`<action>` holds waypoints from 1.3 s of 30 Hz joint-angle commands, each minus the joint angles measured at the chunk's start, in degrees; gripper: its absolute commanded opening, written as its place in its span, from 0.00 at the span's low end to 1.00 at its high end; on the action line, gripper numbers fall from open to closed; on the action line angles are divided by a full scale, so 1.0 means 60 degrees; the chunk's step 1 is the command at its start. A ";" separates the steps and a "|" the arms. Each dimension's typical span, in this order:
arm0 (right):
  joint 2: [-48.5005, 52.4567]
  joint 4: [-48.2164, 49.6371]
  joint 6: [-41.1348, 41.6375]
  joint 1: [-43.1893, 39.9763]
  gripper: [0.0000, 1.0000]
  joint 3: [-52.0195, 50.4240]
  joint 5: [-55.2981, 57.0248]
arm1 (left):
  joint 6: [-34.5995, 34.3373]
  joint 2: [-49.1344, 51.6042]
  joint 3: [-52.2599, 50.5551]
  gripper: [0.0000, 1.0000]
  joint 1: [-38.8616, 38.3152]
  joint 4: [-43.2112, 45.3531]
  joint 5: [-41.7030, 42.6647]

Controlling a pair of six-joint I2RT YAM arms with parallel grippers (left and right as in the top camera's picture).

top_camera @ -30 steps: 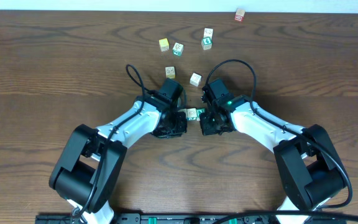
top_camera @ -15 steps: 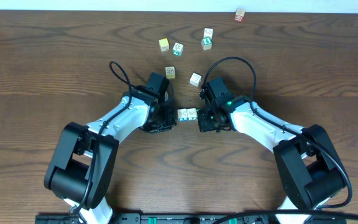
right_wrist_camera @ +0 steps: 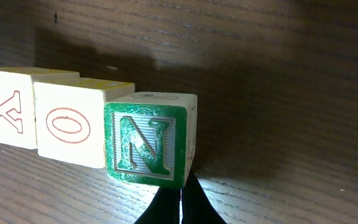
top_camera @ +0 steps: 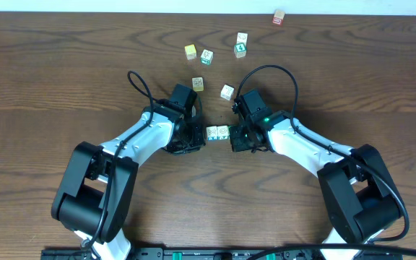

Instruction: Lift 3 blocks

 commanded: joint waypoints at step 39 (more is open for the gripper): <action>0.0117 0.0102 0.0098 -0.0058 0.01 -0.0033 -0.0455 | 0.0175 -0.0171 0.0025 0.07 0.0040 0.0262 -0.0142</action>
